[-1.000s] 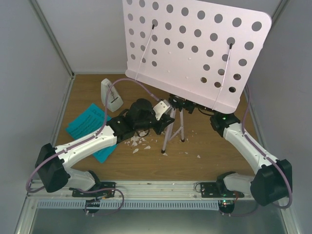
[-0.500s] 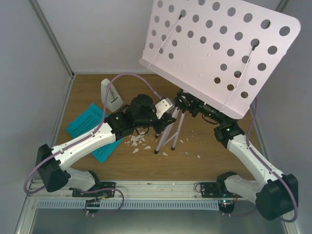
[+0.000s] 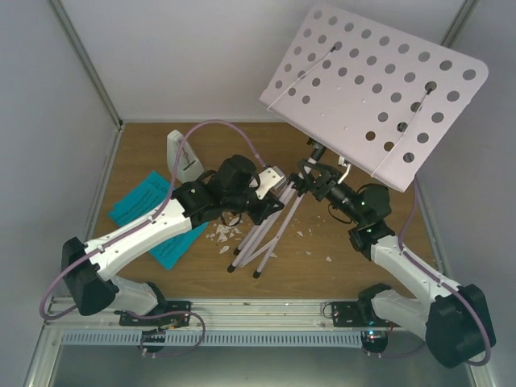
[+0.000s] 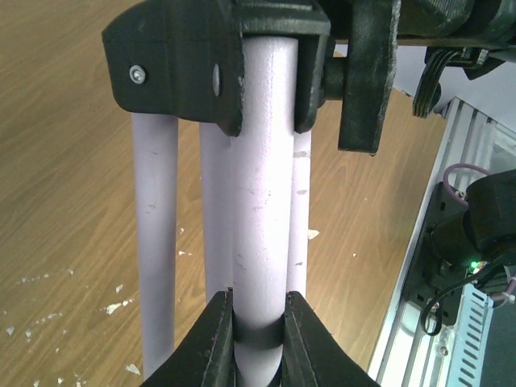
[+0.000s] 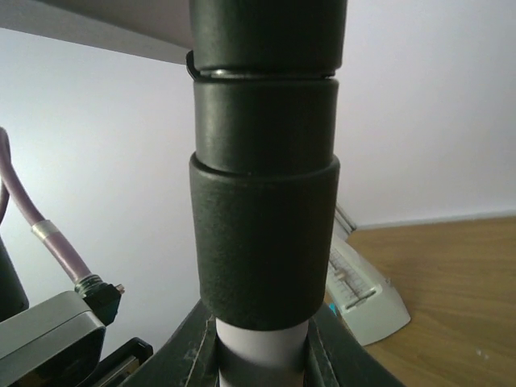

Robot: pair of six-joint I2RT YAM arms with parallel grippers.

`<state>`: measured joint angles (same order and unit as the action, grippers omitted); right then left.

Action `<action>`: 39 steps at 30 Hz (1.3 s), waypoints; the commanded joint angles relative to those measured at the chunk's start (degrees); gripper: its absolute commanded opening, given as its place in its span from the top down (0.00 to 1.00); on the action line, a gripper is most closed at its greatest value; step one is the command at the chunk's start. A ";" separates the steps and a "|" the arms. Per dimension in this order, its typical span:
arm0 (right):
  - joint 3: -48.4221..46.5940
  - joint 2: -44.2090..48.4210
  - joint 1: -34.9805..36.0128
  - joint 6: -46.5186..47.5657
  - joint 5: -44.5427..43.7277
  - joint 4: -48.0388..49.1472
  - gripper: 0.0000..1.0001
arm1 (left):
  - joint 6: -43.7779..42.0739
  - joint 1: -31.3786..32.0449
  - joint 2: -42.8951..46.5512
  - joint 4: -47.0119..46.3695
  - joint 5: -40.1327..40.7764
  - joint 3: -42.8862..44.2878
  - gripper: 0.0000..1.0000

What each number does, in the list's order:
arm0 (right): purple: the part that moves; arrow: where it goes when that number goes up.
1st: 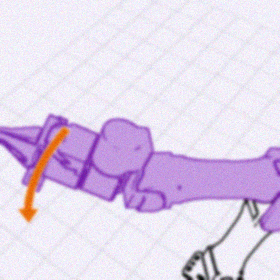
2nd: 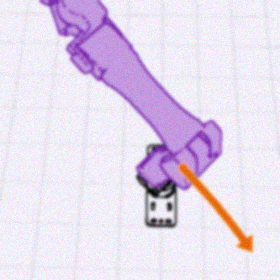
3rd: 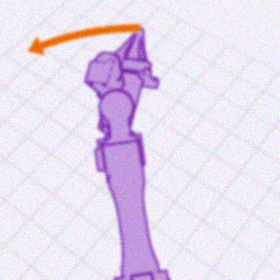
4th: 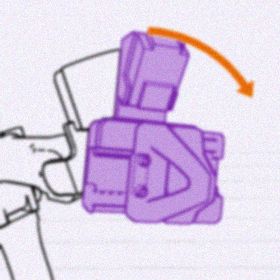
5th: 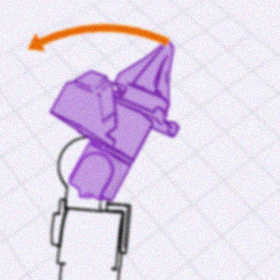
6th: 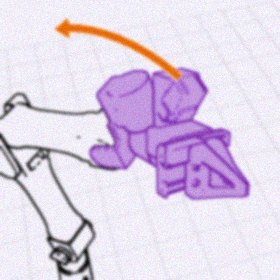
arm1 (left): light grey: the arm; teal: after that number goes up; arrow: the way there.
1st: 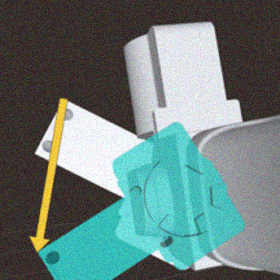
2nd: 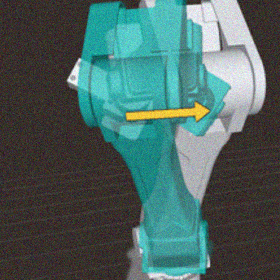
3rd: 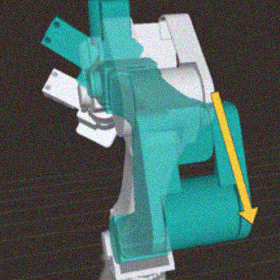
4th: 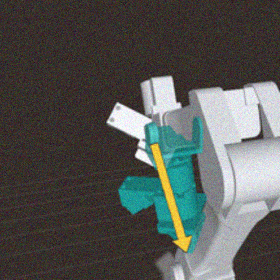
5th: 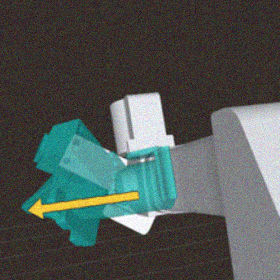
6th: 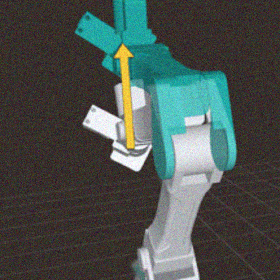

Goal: Pack up the instrument practice props

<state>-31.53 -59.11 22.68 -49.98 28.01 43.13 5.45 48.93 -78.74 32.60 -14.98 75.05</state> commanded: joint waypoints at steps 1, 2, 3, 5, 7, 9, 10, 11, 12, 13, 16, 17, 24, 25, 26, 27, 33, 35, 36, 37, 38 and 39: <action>4.18 -1.09 2.28 -0.68 4.33 7.89 1.00 | 3.81 -1.13 2.07 -23.23 4.90 2.04 1.00; 5.01 -1.66 2.32 -1.36 4.26 9.11 0.99 | 3.90 -1.04 1.94 -23.32 5.02 1.50 1.00; 5.67 -2.19 2.31 -1.84 4.06 9.99 1.00 | 3.94 -0.96 1.83 -23.29 5.19 1.04 1.00; 6.47 -2.89 2.38 -1.91 3.62 10.71 0.99 | 4.00 -0.81 1.53 -23.33 5.46 0.30 1.00; 6.65 -3.15 2.39 -1.58 3.25 10.74 0.99 | 3.95 -0.68 1.53 -23.29 5.84 -0.41 1.00; 6.44 -3.22 2.42 -1.08 3.23 10.42 1.00 | 3.89 -0.59 1.45 -23.28 6.29 -0.80 1.00; 6.21 -3.23 2.38 -0.82 3.15 10.05 1.00 | 3.82 -0.52 1.50 -23.36 6.54 -0.93 1.00; 6.07 -3.21 2.41 -0.54 2.91 9.48 1.00 | 3.72 -0.48 1.45 -23.41 6.76 -1.09 1.00; 6.09 -3.20 2.38 -0.34 2.73 9.29 1.00 | 3.69 -0.50 1.39 -23.42 6.90 -1.13 1.00; 6.31 -3.39 2.37 -0.20 2.40 9.37 1.00 | 3.61 -0.50 1.22 -23.33 7.10 -1.12 1.00; 7.93 -4.55 2.37 -0.74 1.17 10.41 1.00 | 3.36 -0.41 0.63 -23.13 7.83 -1.28 1.00; 8.64 -5.16 2.37 -1.00 0.80 11.05 0.99 | 3.28 -0.41 0.43 -22.92 8.21 -1.42 1.00; 12.00 -10.54 2.37 -3.43 -0.68 17.91 0.99 | 3.29 -0.32 -0.62 -22.33 11.25 -3.32 1.00; 12.14 -11.25 2.37 -3.42 -0.92 18.21 1.00 | 3.21 -0.32 -0.83 -22.39 11.58 -3.67 1.00; 12.19 -12.01 2.44 -3.50 -1.08 18.52 1.00 | 3.12 -0.32 -0.97 -22.49 11.94 -3.94 1.00; 12.27 -12.77 2.46 -3.59 -1.19 19.00 0.99 | 3.03 -0.32 -1.16 -22.51 12.26 -4.26 1.00; 13.83 -18.26 2.46 -5.54 -2.02 22.26 0.99 | 2.90 -0.32 -3.11 -23.25 13.41 -5.59 1.00; 14.56 -20.28 2.46 -6.26 -2.28 23.80 0.99 | 3.03 -0.32 -3.91 -24.02 13.12 -6.22 1.00; 14.85 -21.29 2.46 -6.60 -2.46 24.54 0.99 | 3.19 -0.32 -4.40 -24.38 12.86 -6.49 1.00; 15.10 -22.29 2.53 -6.99 -2.66 25.21 0.99 | 3.37 -0.32 -4.85 -24.69 12.38 -6.69 1.00; 15.24 -23.23 2.47 -7.40 -2.88 25.69 0.99 | 3.48 -0.32 -5.38 -24.91 12.03 -6.95 1.00; 15.34 -24.22 2.46 -7.86 -2.99 26.66 1.00 | 3.65 -0.32 -5.90 -25.13 11.70 -7.12 1.00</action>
<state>-18.24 -80.47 23.53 -65.30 21.32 63.96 8.01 49.80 -85.25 29.28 -6.98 66.02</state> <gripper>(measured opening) 0.194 0.136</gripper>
